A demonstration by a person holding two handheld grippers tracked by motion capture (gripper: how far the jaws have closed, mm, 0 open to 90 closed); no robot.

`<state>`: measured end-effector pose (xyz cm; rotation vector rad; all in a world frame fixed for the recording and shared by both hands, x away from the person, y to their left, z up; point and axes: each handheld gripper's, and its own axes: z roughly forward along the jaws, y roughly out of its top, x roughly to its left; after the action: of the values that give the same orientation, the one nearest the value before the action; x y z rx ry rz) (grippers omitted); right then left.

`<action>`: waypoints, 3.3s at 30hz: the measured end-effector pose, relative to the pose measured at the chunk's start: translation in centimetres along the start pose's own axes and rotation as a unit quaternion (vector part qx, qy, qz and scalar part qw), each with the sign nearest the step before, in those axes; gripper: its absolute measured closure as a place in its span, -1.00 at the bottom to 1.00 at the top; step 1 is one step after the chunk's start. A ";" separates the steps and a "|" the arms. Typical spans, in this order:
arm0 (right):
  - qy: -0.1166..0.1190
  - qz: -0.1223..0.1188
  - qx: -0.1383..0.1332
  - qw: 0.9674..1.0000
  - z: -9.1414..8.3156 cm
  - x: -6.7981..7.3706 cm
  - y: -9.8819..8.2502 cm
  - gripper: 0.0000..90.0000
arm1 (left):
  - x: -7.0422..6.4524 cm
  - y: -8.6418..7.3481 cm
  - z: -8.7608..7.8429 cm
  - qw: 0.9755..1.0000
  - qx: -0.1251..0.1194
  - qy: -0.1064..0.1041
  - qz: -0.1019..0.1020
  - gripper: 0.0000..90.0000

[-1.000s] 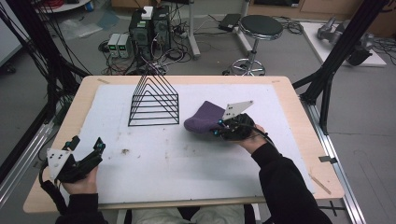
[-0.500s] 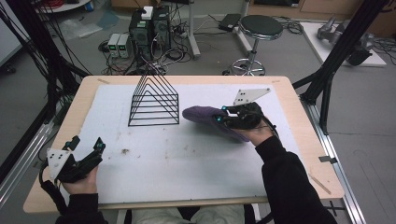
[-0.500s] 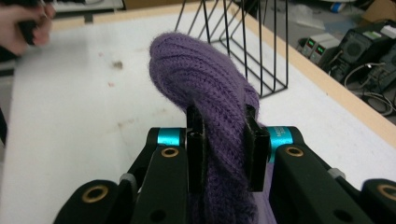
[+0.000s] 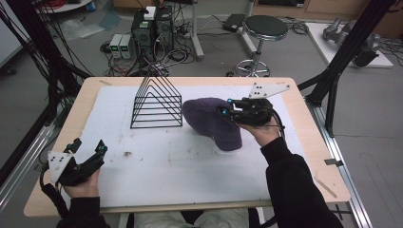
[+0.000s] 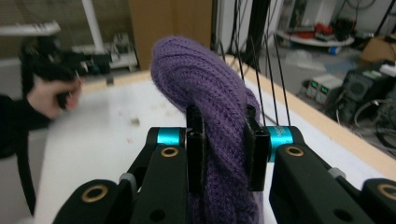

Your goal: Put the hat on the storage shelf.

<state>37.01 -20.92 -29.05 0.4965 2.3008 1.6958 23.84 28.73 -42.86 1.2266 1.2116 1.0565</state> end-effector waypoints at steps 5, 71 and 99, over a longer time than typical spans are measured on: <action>0.009 0.009 -0.048 0.999 -0.7 0.2 0.8 0.68 | 0.0 0.0 0.0 1.000 -0.001 -0.001 -0.001 -0.52; 0.171 0.012 -0.168 0.971 2.2 3.5 6.5 0.64 | -10.4 6.2 8.3 0.900 0.053 -0.429 0.059 -0.62; 0.105 0.016 -0.160 0.981 4.0 0.9 7.2 0.61 | -8.6 8.6 9.3 0.928 0.043 -0.359 0.087 0.83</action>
<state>38.68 -15.10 -23.39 0.3020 2.0964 2.1755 32.73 20.00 -33.96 1.6212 0.5883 0.5784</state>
